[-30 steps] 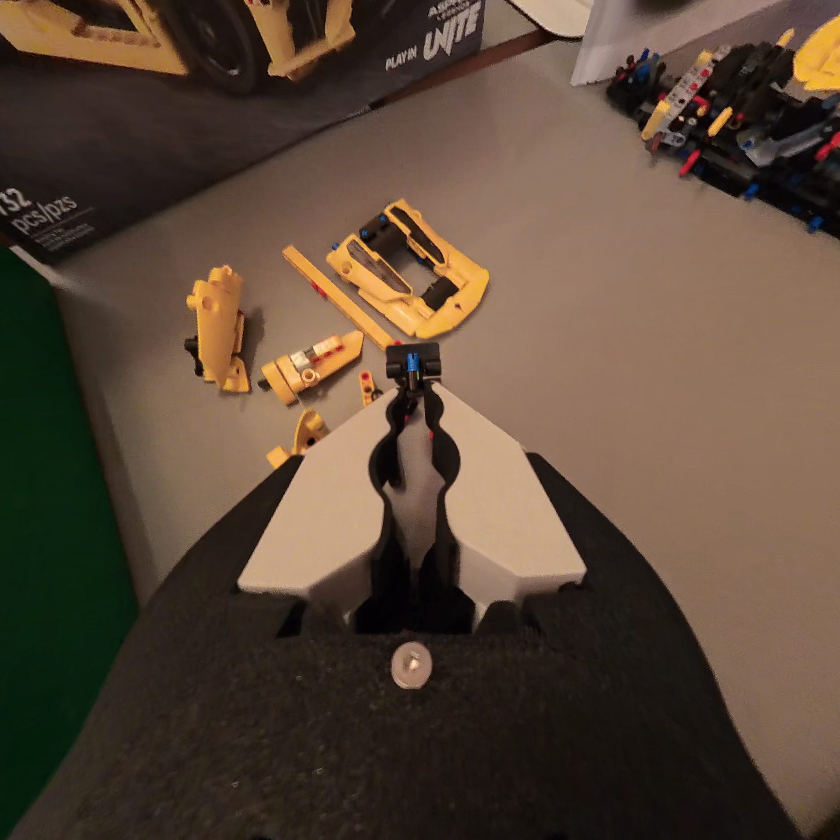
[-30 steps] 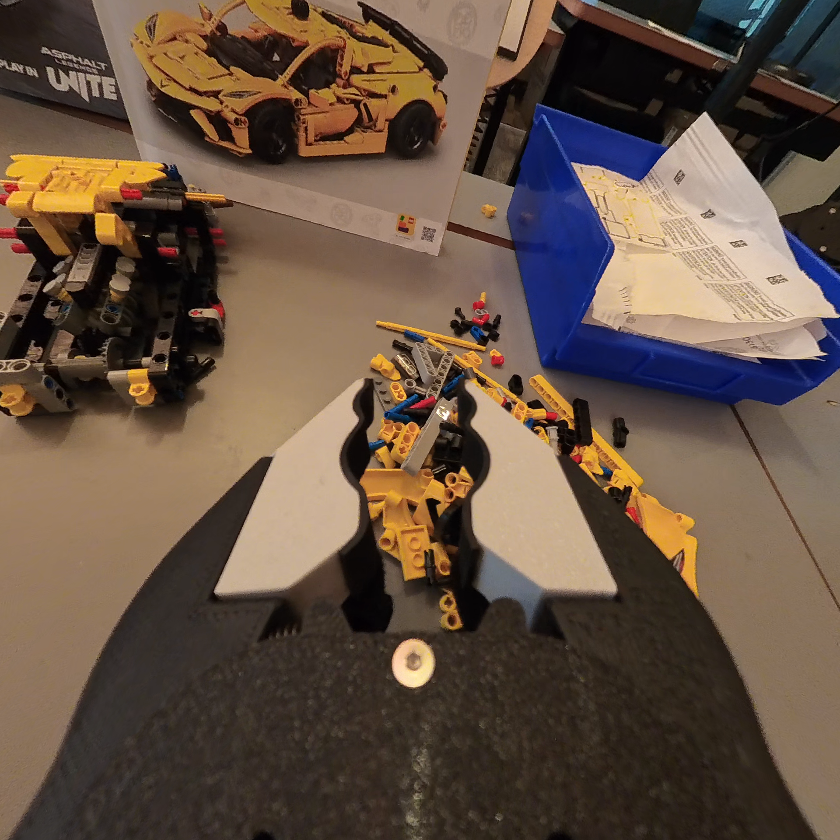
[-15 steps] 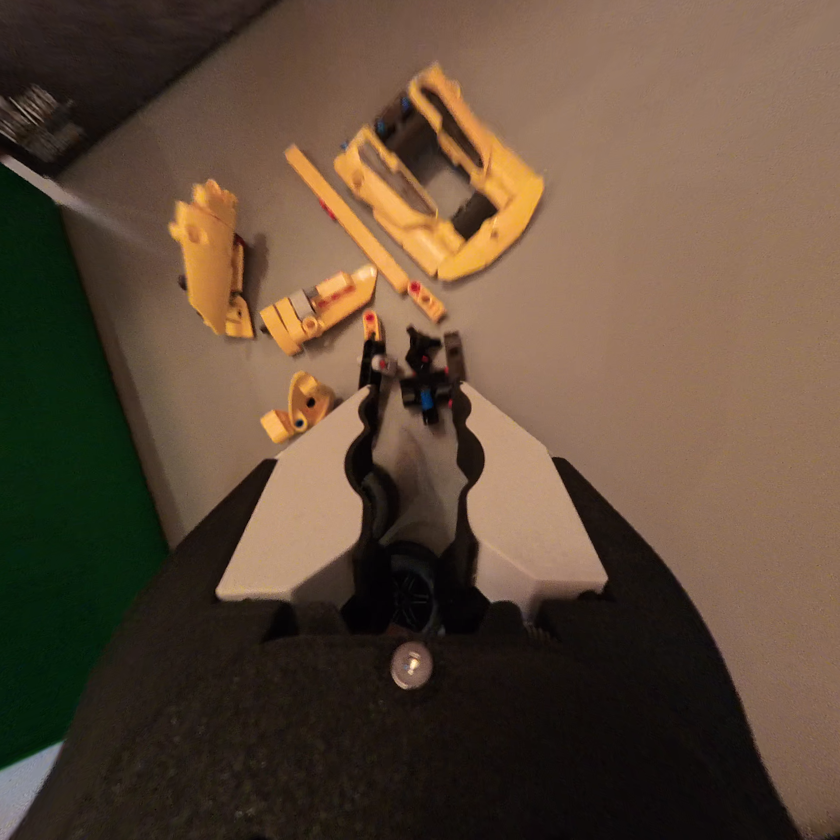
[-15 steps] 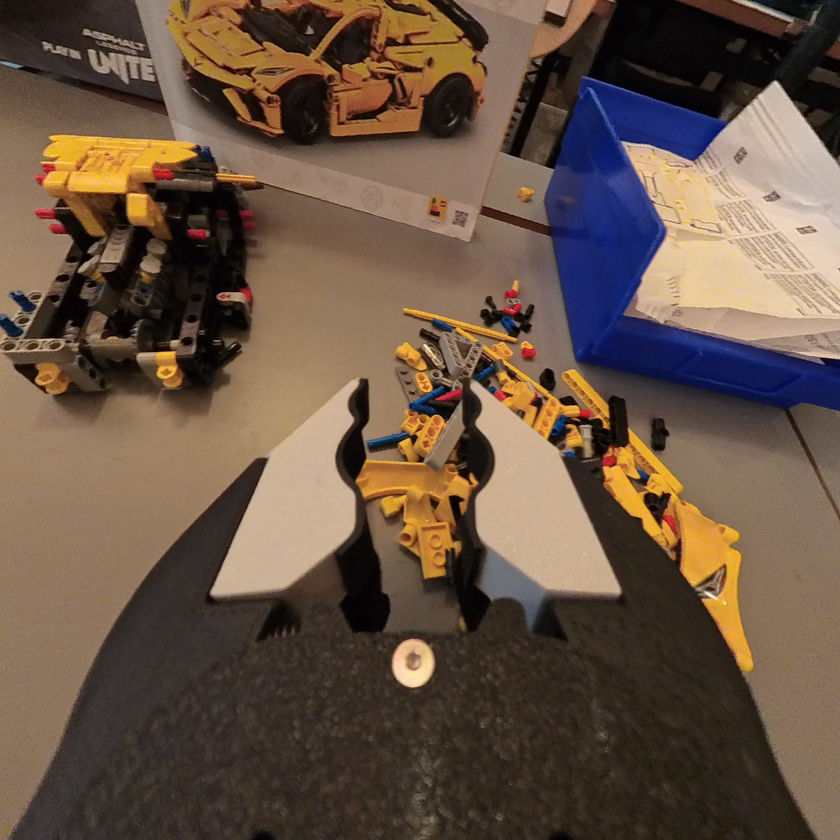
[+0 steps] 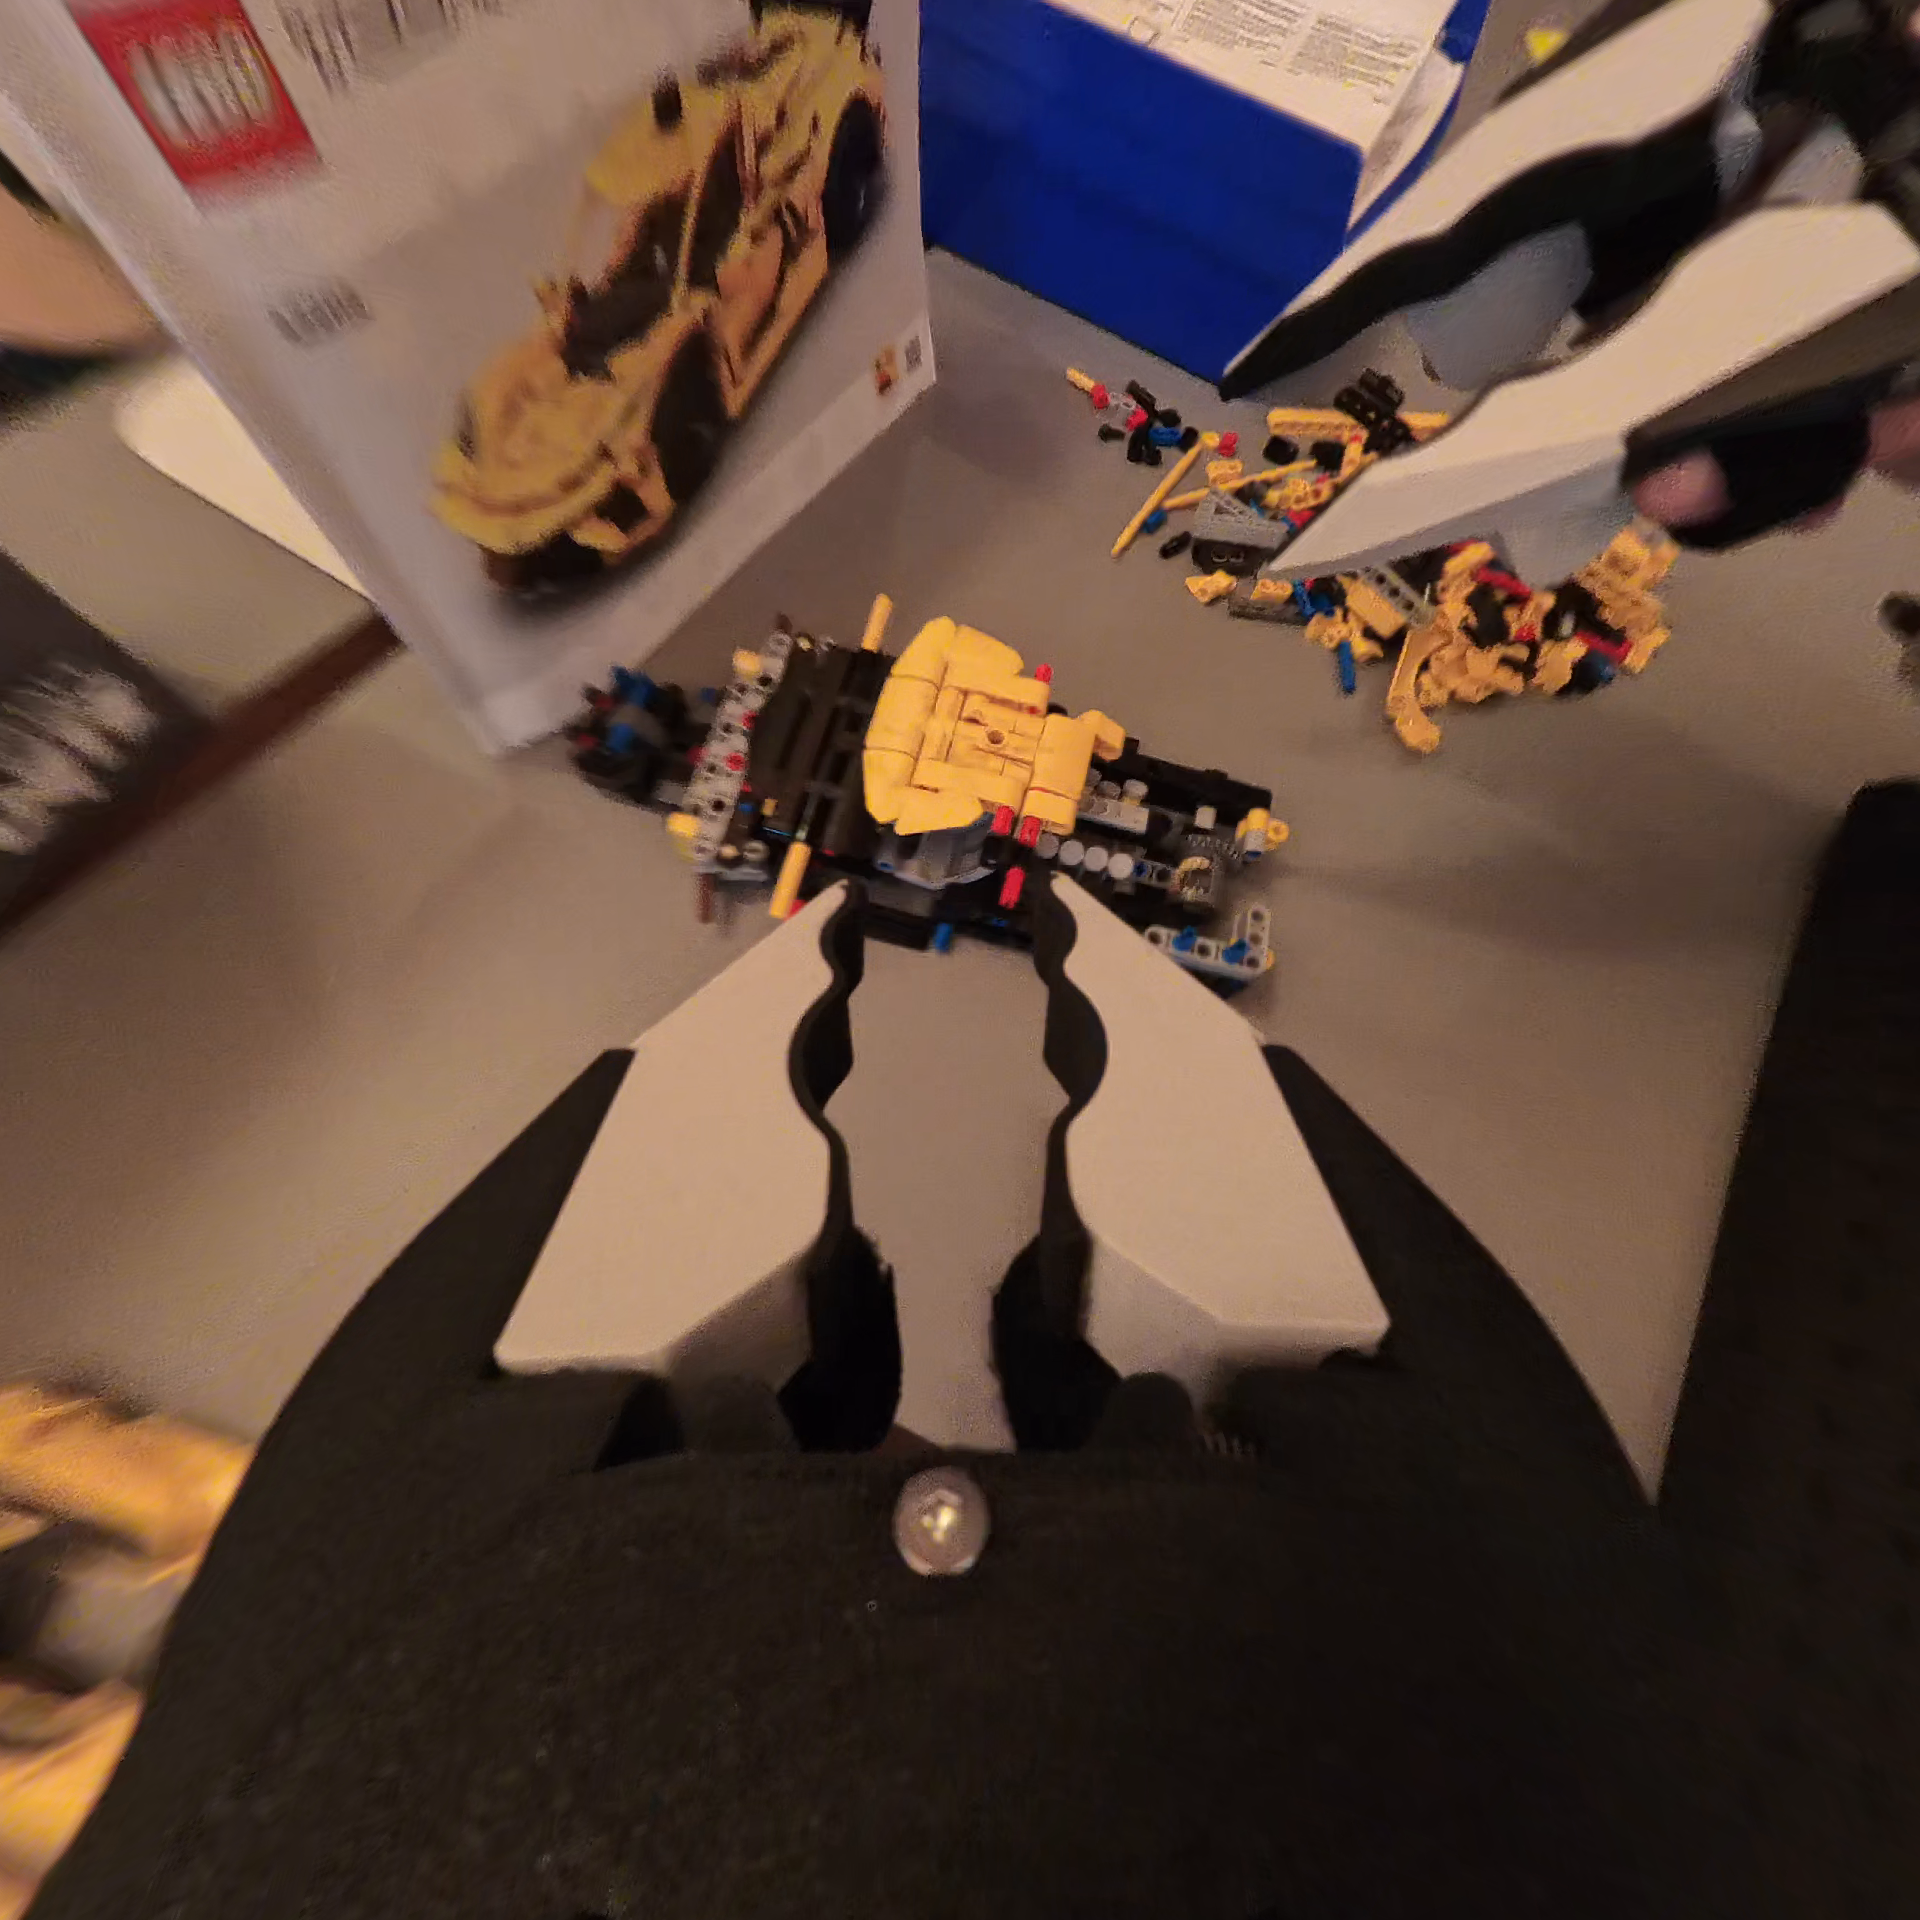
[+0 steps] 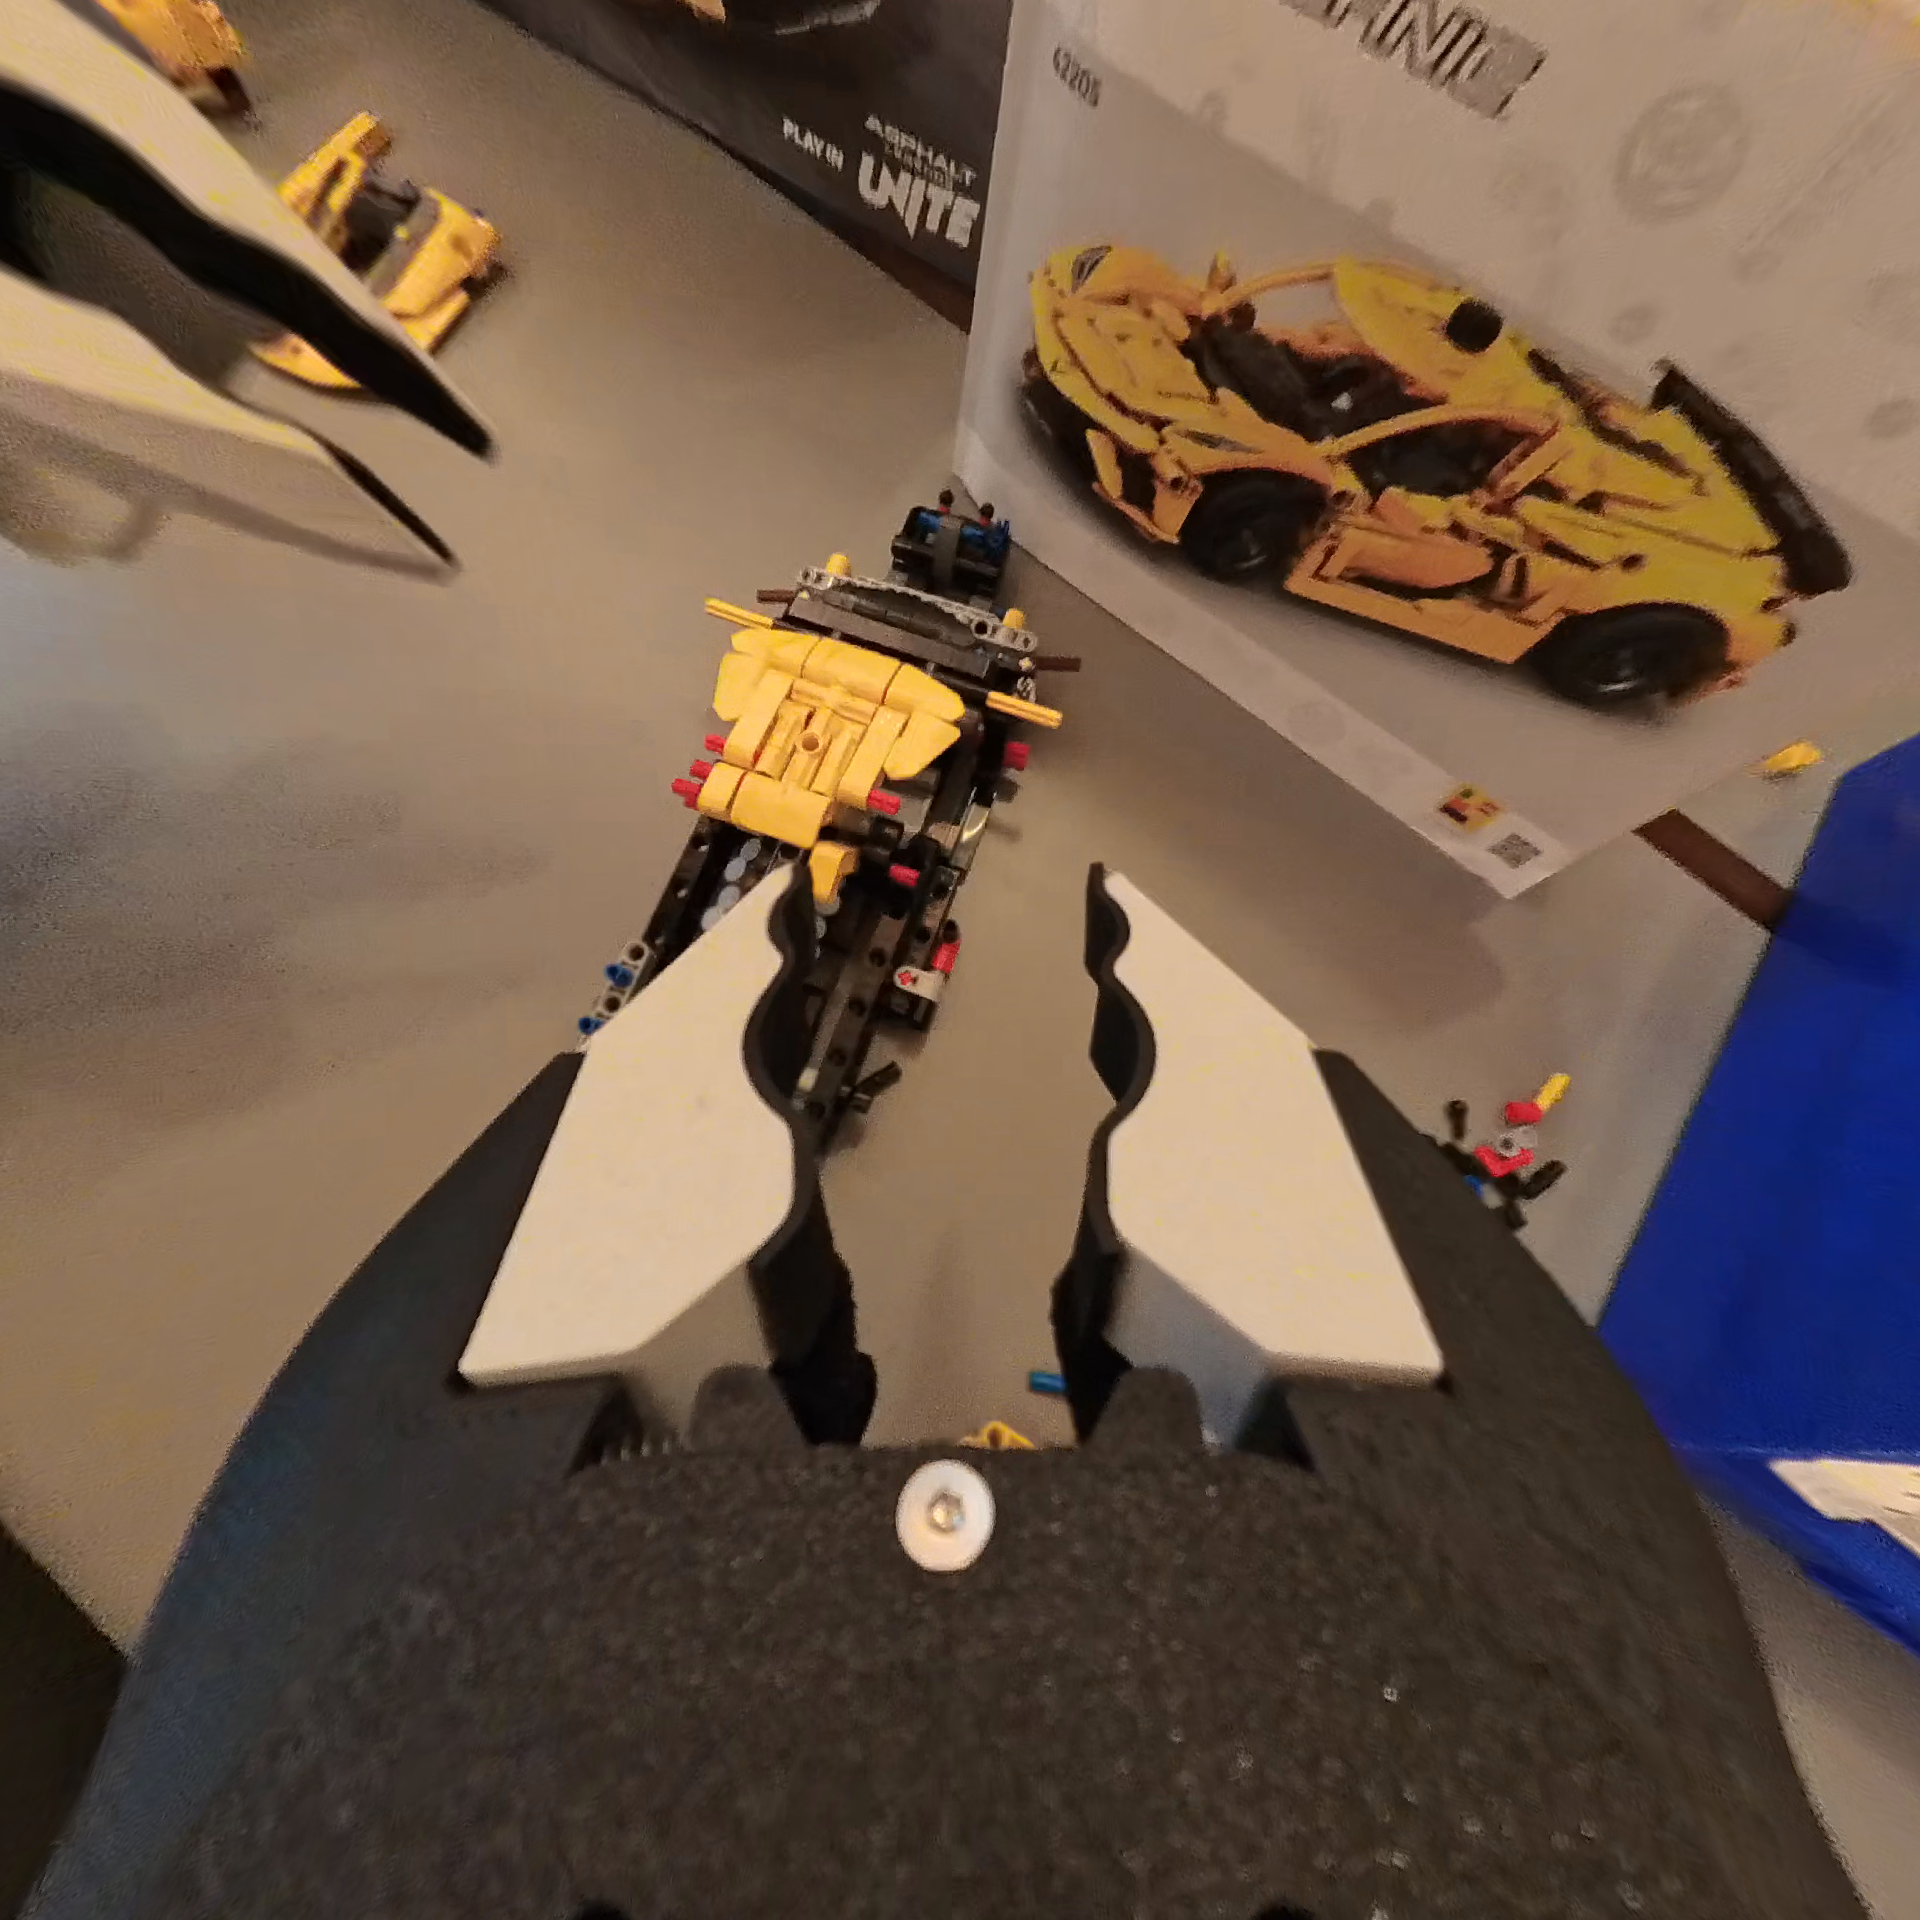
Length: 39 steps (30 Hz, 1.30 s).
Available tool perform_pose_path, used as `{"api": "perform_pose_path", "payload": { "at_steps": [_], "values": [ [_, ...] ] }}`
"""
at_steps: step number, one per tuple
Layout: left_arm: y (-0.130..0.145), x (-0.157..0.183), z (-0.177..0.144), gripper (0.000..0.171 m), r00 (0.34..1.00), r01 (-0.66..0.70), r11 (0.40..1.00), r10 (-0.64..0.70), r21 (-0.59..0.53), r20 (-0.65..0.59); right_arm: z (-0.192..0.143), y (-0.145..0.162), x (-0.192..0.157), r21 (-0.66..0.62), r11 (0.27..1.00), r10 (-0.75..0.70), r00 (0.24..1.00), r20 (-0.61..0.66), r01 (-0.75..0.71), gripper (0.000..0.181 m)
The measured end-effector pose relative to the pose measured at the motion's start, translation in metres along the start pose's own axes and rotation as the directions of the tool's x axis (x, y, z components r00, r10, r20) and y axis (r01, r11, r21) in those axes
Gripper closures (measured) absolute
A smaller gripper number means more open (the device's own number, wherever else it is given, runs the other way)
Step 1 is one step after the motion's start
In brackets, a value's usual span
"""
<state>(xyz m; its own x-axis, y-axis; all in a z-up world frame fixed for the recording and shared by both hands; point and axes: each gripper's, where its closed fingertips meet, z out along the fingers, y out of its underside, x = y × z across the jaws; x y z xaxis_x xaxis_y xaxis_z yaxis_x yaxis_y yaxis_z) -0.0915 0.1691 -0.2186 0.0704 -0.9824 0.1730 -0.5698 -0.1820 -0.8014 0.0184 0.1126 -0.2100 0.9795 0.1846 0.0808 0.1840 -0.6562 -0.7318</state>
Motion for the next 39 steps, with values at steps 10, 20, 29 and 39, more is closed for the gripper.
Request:
{"api": "perform_pose_path", "payload": {
  "at_steps": [10, 20, 29, 39],
  "values": [
    [0.038, 0.017, 0.049, 0.147, 0.991, -0.116, 0.974, 0.126, 0.196, -0.036, -0.057, 0.056, -0.024, -0.079, 0.995, 0.065, 0.988, 0.14, -0.054, 0.137],
    [0.032, 0.017, 0.055, 0.155, 0.986, -0.143, 0.975, 0.155, 0.169, -0.059, 0.034, -0.019, -0.028, 0.185, 0.963, 0.127, 0.935, 0.331, -0.196, 0.133],
    [0.033, 0.014, 0.068, 0.158, 0.968, -0.25, 0.959, 0.251, 0.131, 0.009, 0.054, 0.003, -0.028, 0.37, 0.878, 0.174, 0.923, 0.342, -0.303, 0.13],
    [0.037, 0.018, 0.073, 0.166, 0.949, -0.316, 0.942, 0.315, 0.112, 0.023, 0.077, 0.005, -0.041, 0.287, 0.946, 0.133, 0.987, 0.085, -0.152, 0.123]
  ]
}}
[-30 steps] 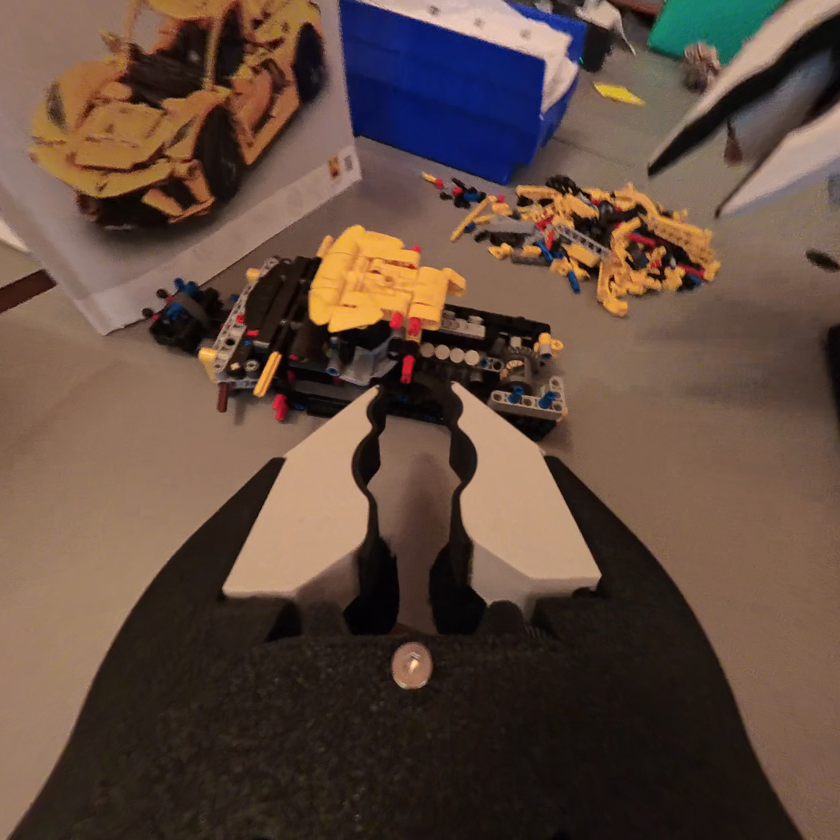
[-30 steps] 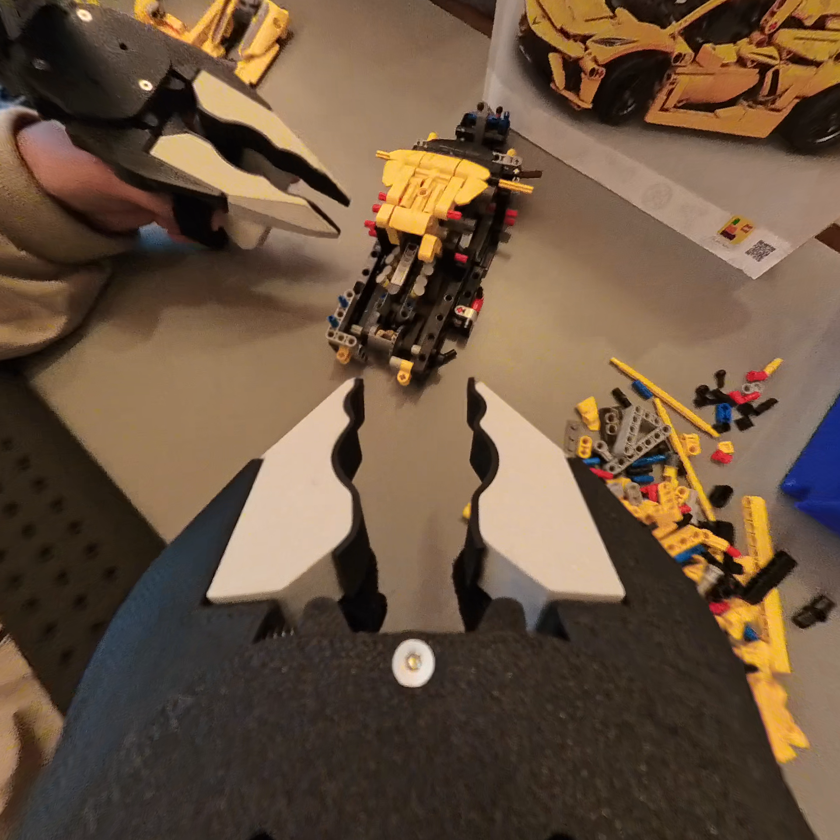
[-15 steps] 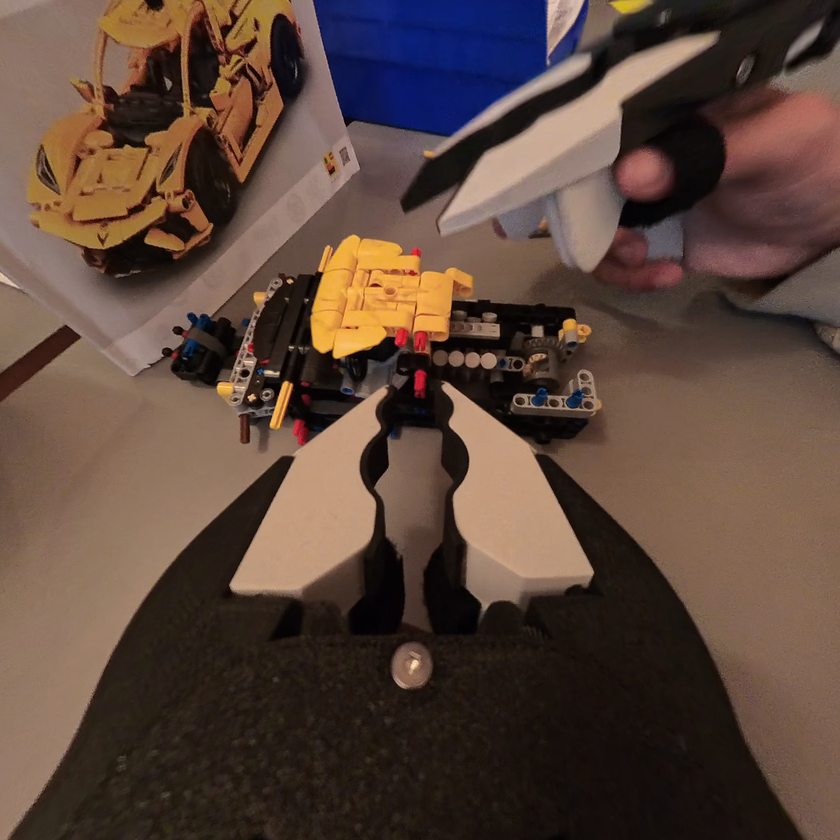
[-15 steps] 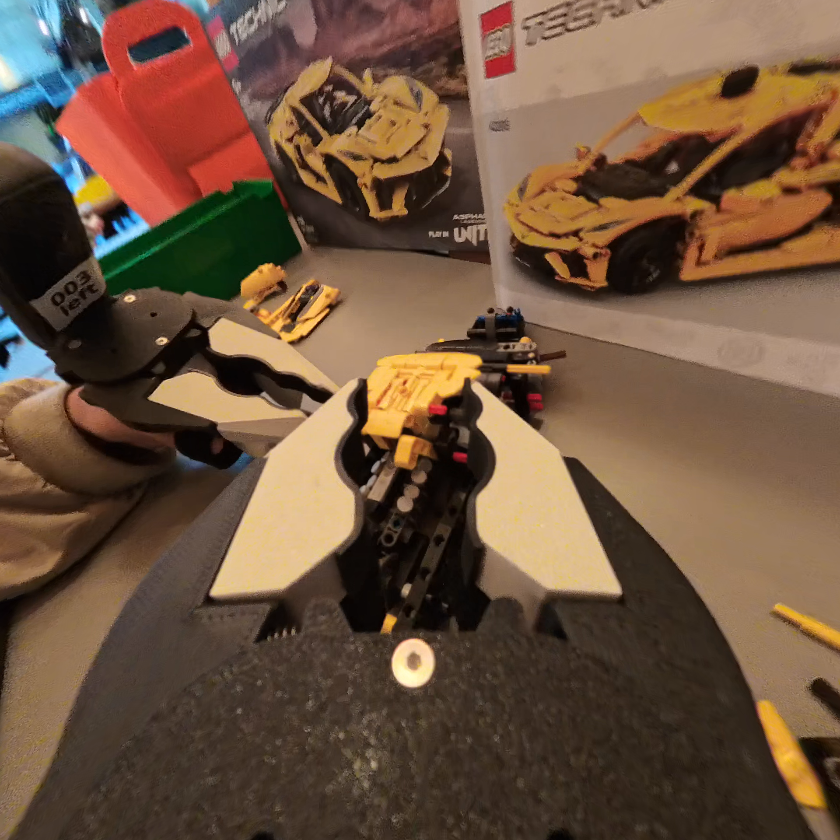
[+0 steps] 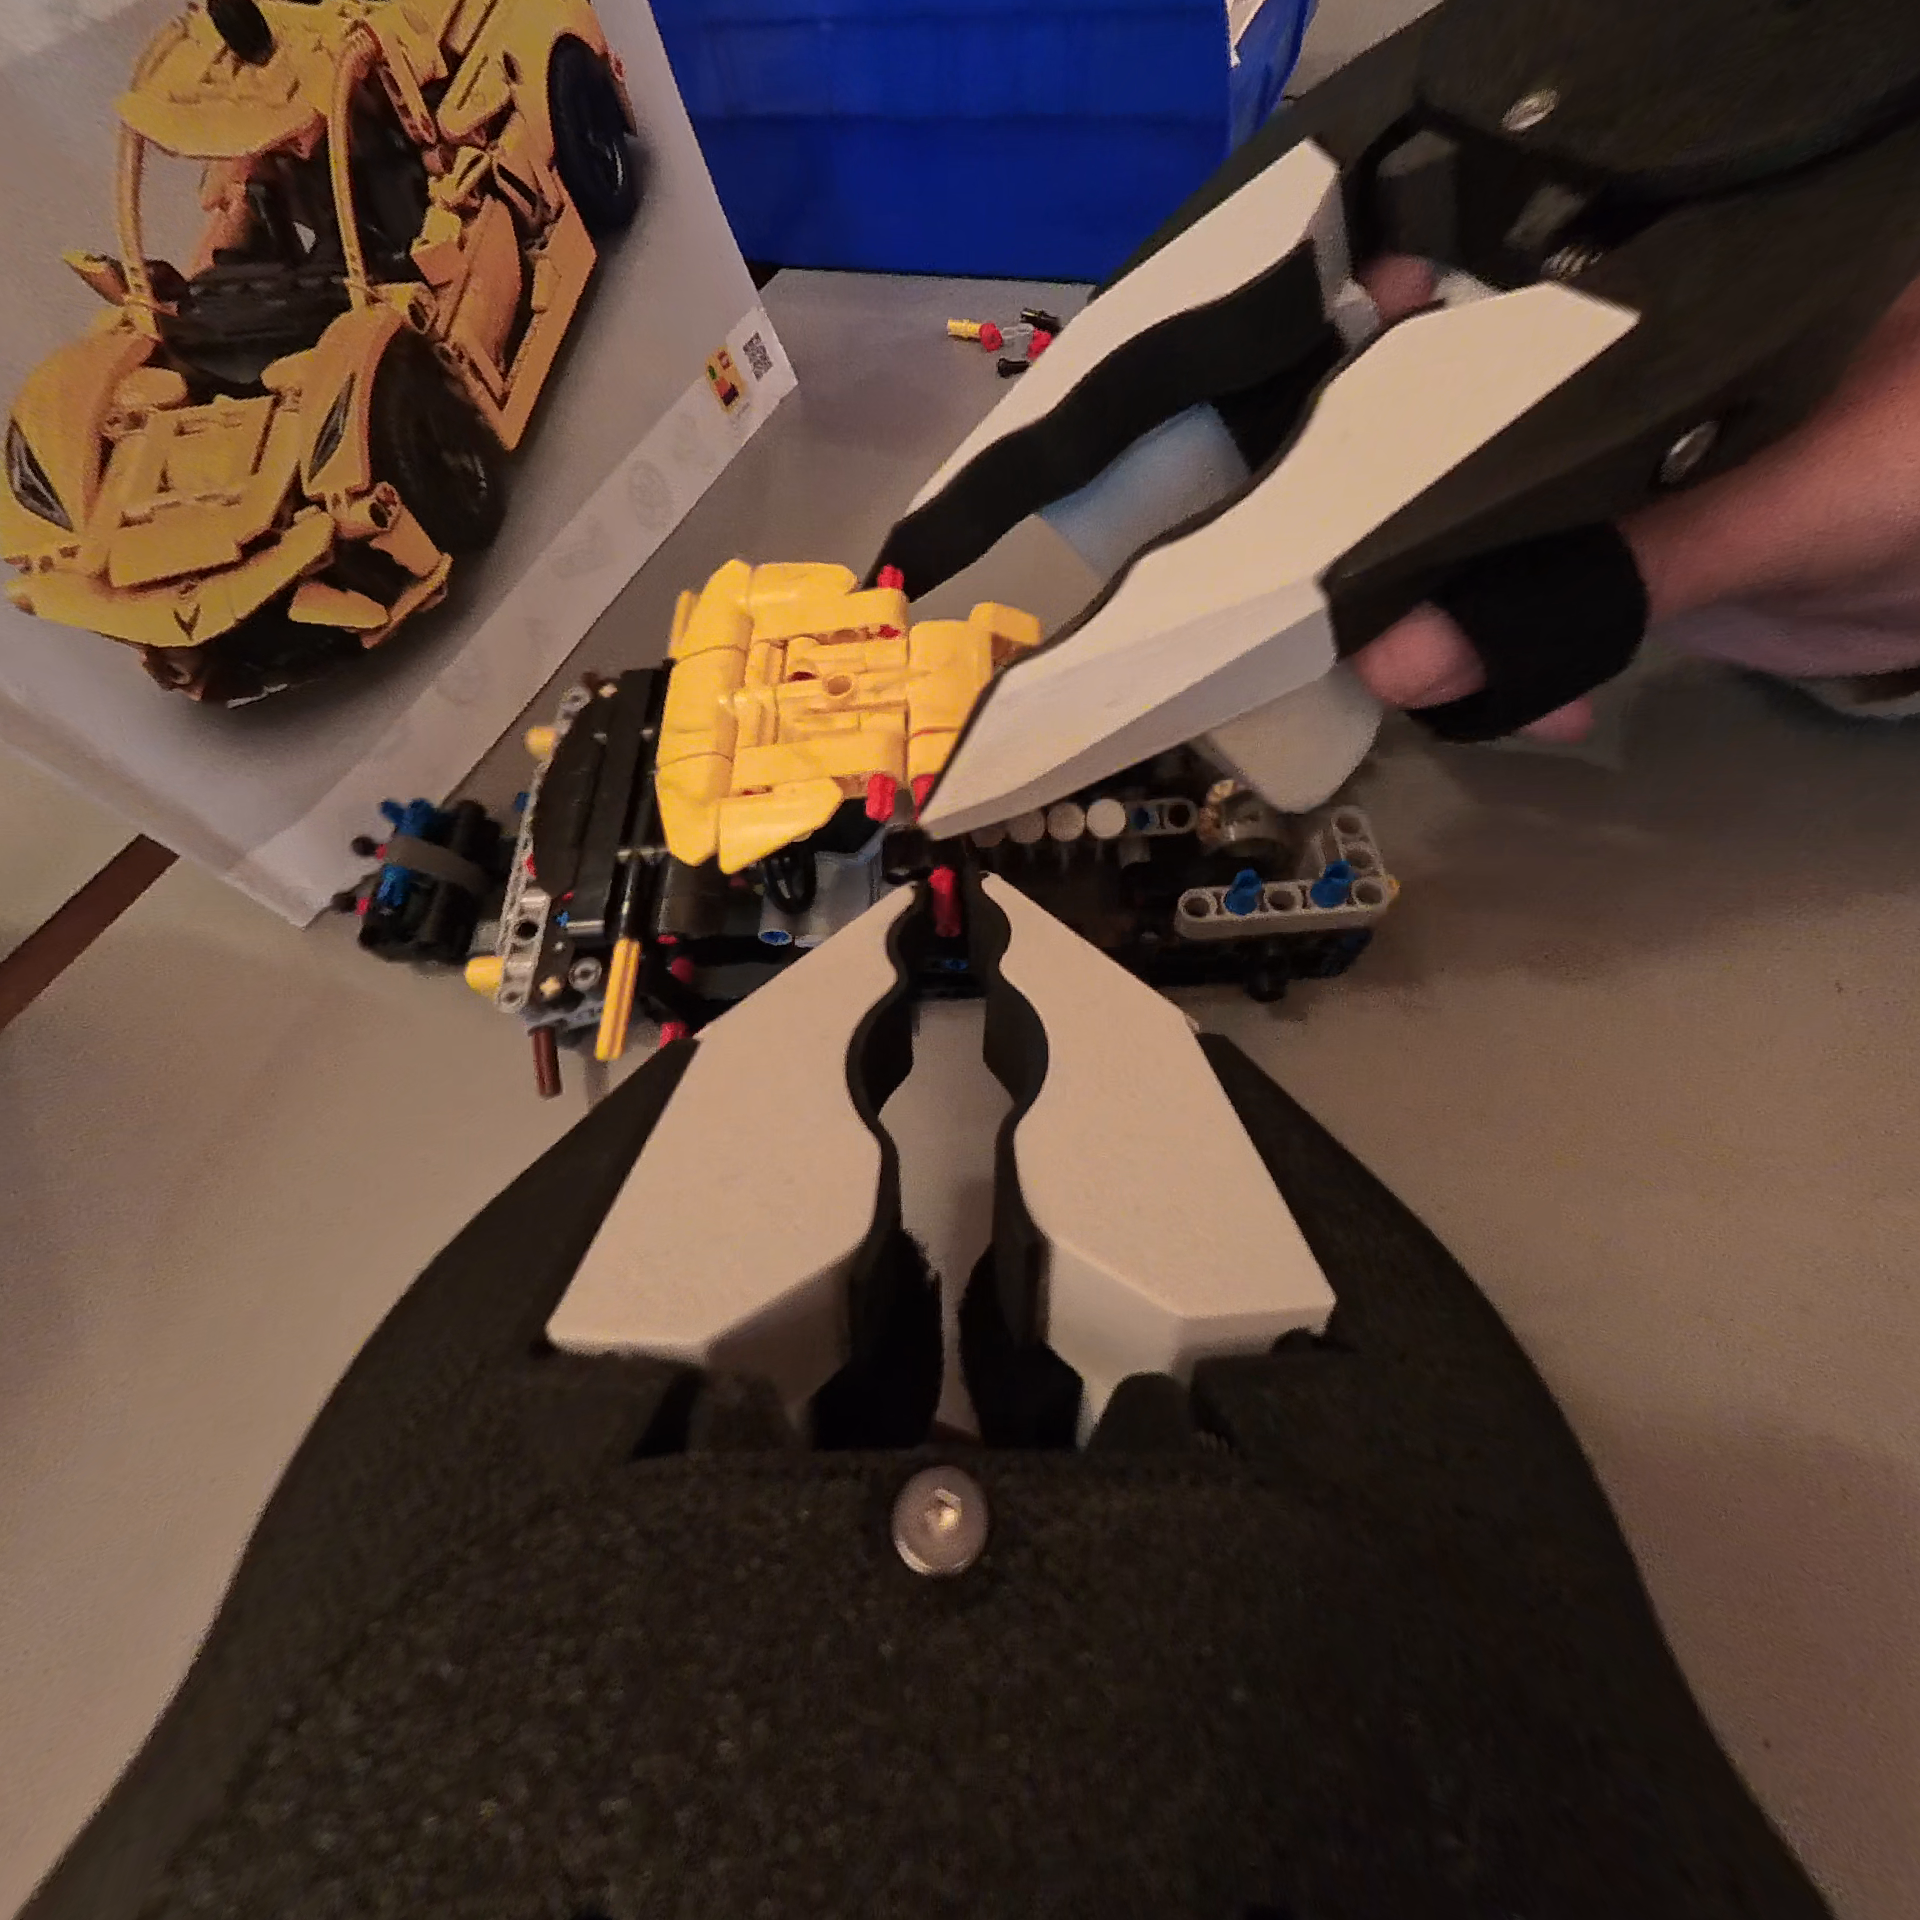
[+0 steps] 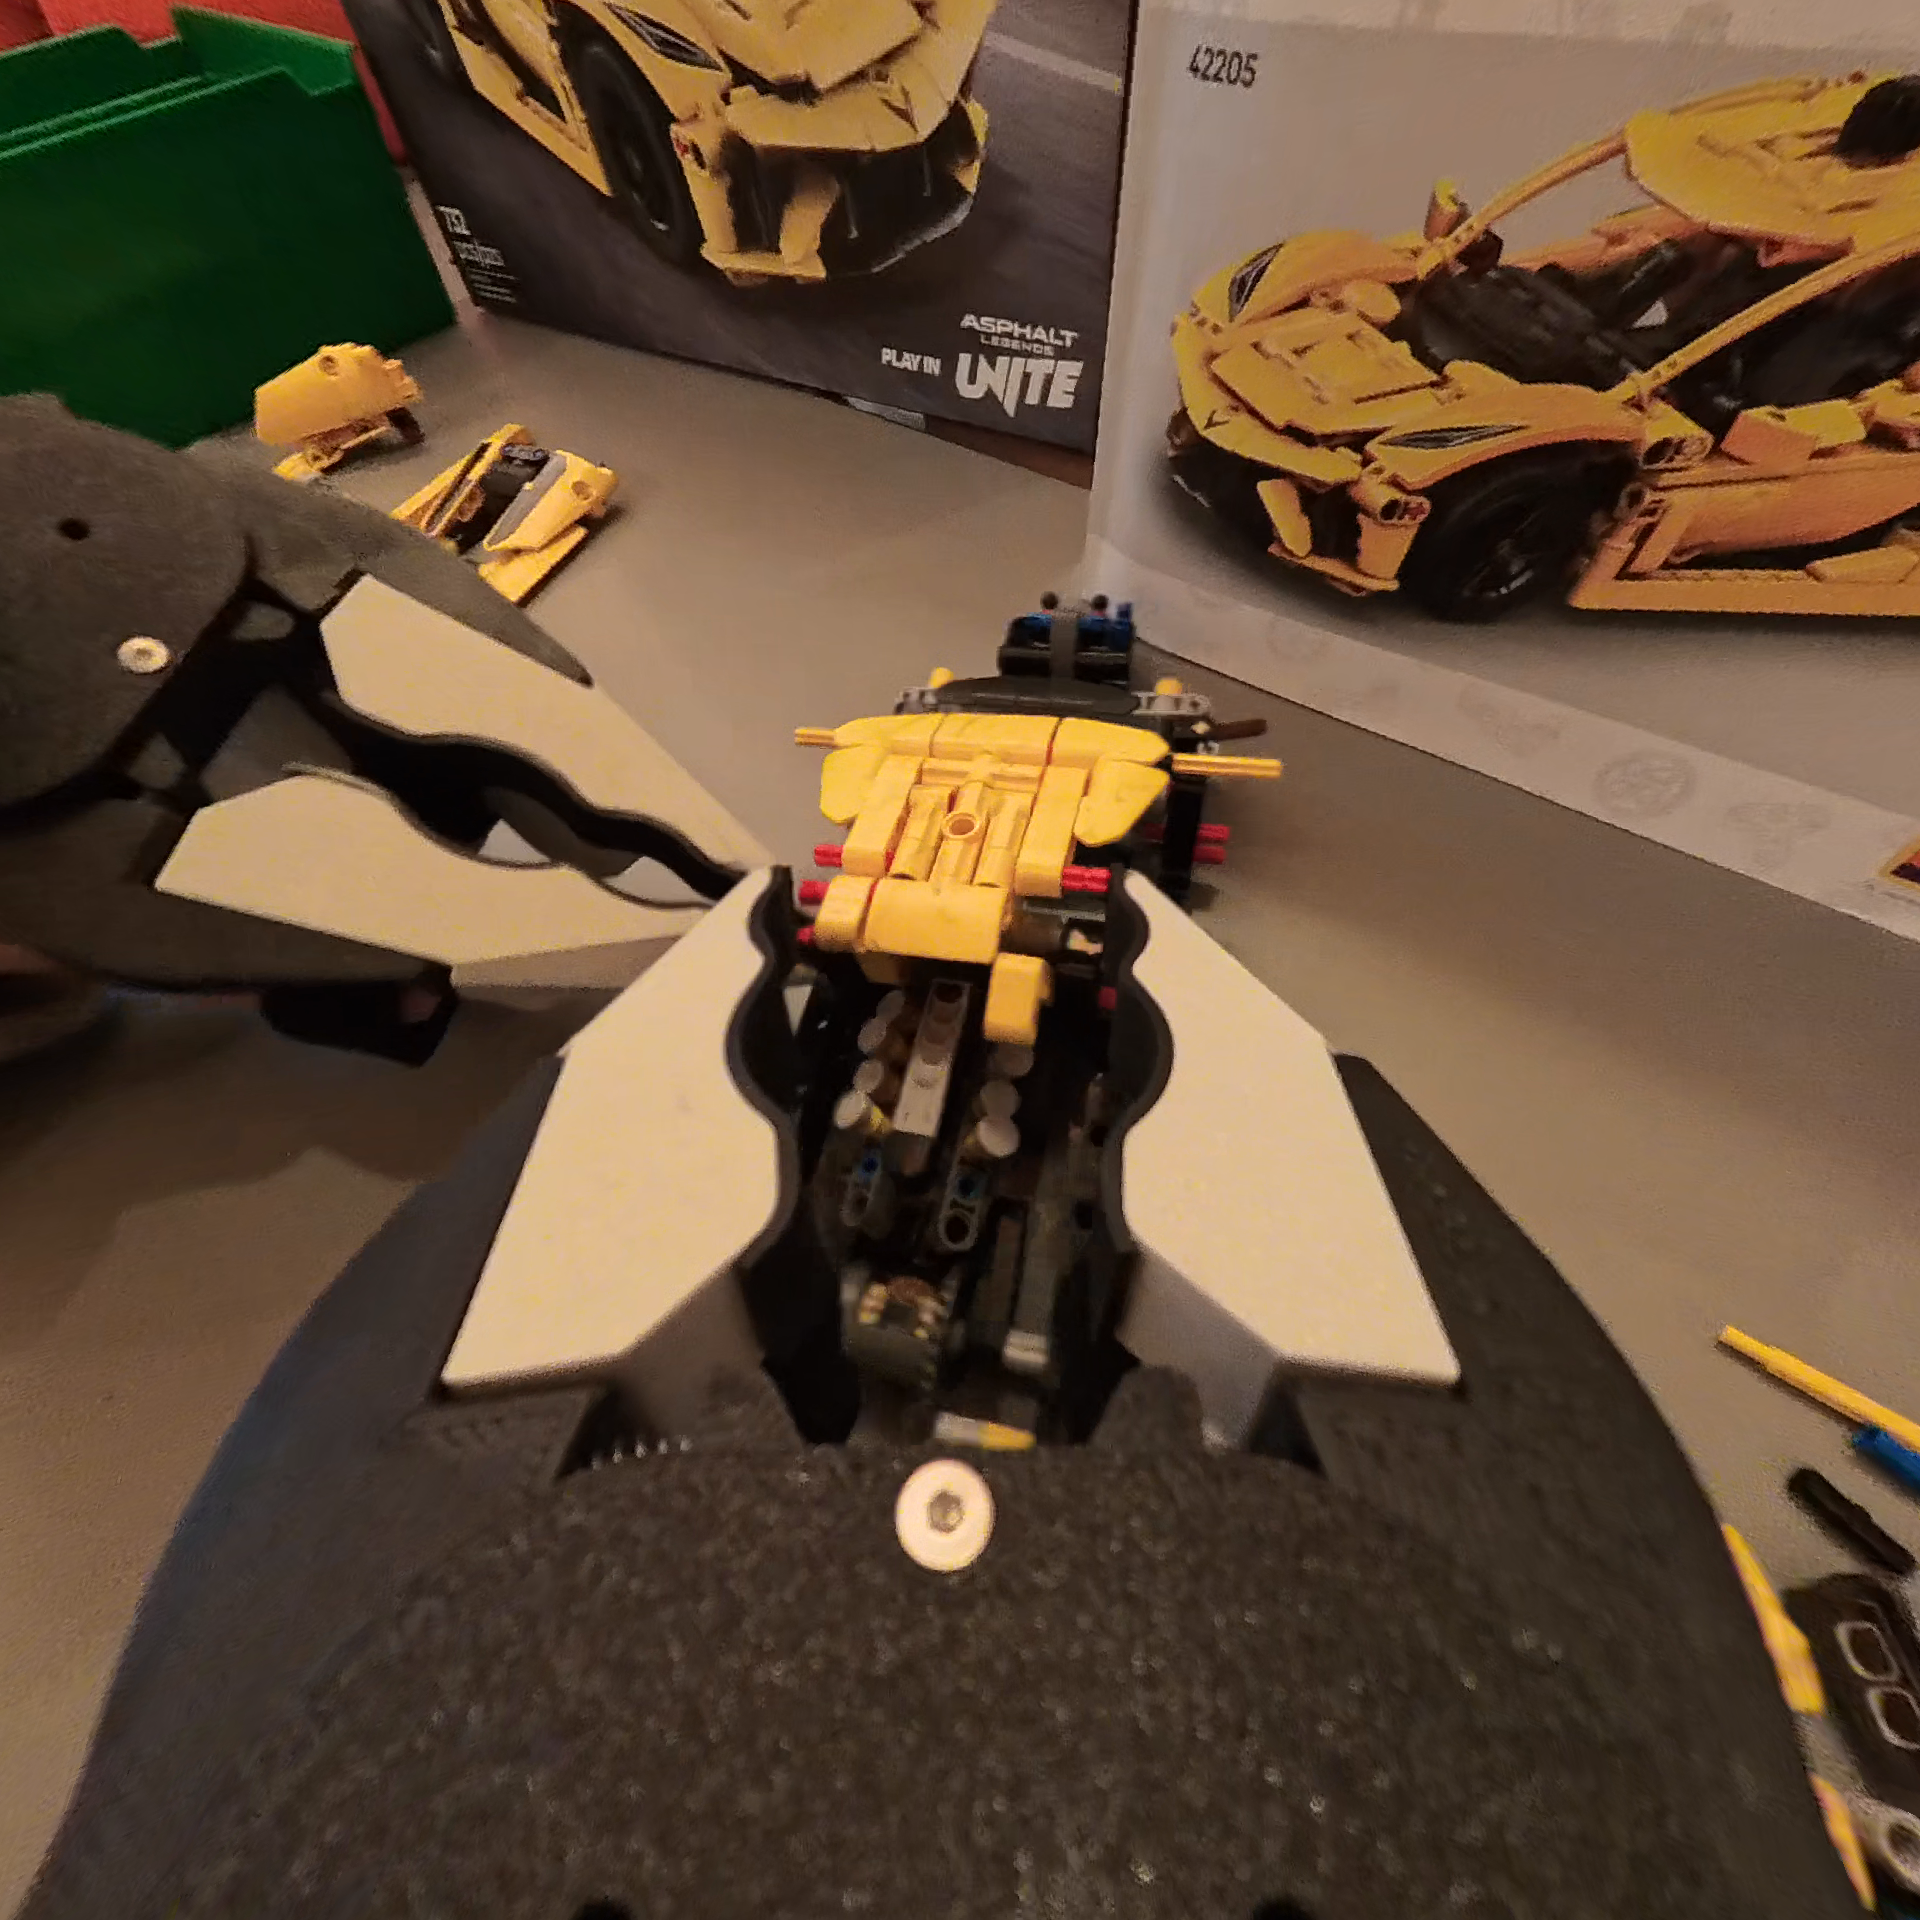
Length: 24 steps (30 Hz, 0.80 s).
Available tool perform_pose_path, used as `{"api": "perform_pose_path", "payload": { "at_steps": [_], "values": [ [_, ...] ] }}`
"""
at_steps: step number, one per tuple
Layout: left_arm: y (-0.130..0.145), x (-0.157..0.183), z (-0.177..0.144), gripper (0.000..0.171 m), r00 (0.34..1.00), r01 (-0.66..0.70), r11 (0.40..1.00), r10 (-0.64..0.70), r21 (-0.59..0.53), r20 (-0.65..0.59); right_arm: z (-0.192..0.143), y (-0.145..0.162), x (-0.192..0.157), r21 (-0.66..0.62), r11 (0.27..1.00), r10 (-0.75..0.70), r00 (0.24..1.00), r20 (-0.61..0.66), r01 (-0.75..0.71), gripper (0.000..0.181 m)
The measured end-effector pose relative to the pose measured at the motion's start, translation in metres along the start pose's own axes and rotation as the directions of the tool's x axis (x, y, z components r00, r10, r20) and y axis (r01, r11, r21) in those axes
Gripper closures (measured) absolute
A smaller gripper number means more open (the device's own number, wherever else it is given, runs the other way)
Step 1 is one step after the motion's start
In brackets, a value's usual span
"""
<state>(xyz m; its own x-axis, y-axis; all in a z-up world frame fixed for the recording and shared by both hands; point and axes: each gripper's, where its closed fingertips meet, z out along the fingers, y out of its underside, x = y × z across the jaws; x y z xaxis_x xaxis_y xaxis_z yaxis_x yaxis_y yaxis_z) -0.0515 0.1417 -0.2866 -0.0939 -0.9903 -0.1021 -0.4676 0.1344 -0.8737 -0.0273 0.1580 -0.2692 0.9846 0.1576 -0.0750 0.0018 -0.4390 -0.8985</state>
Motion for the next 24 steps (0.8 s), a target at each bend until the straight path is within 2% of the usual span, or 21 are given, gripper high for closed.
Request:
{"api": "perform_pose_path", "payload": {
  "at_steps": [1, 2, 4, 6, 9, 16, 24],
  "values": [
    [0.0, 0.003, 0.0, 0.167, 1.0, -0.006, 1.0, 0.006, -0.003, -0.012, 0.002, -0.001, -0.001, -0.004, 1.0, 0.005, 1.0, -0.003, -0.005, 0.119],
    [-0.001, 0.007, 0.0, 0.168, 1.0, -0.014, 1.0, 0.014, -0.006, -0.023, 0.003, 0.0, 0.0, -0.017, 1.0, 0.005, 1.0, -0.021, -0.005, 0.124],
    [-0.001, 0.009, 0.0, 0.168, 0.999, -0.05, 0.999, 0.05, -0.022, -0.008, 0.001, 0.002, 0.0, -0.047, 0.998, -0.051, 0.999, -0.016, 0.051, 0.125],
    [-0.001, 0.01, 0.0, 0.168, 0.999, -0.045, 0.998, 0.045, -0.038, -0.001, 0.001, 0.003, 0.0, -0.049, 0.999, -0.001, 1.0, 0.007, 0.001, 0.125],
    [0.0, 0.01, -0.001, 0.168, 1.0, -0.006, 1.0, 0.007, -0.03, 0.015, 0.001, 0.004, 0.001, -0.054, 0.998, -0.012, 1.0, -0.001, 0.012, 0.125],
    [0.005, 0.01, -0.01, 0.168, 1.0, -0.01, 0.999, 0.01, -0.034, 0.026, 0.003, 0.005, -0.008, -0.058, 0.998, 0.005, 0.999, 0.039, -0.003, 0.125],
    [0.01, 0.01, -0.019, 0.169, 0.994, -0.07, 0.994, 0.076, -0.088, 0.076, 0.006, 0.005, -0.018, -0.085, 0.996, -0.016, 0.999, 0.037, 0.019, 0.125]
  ]
}}
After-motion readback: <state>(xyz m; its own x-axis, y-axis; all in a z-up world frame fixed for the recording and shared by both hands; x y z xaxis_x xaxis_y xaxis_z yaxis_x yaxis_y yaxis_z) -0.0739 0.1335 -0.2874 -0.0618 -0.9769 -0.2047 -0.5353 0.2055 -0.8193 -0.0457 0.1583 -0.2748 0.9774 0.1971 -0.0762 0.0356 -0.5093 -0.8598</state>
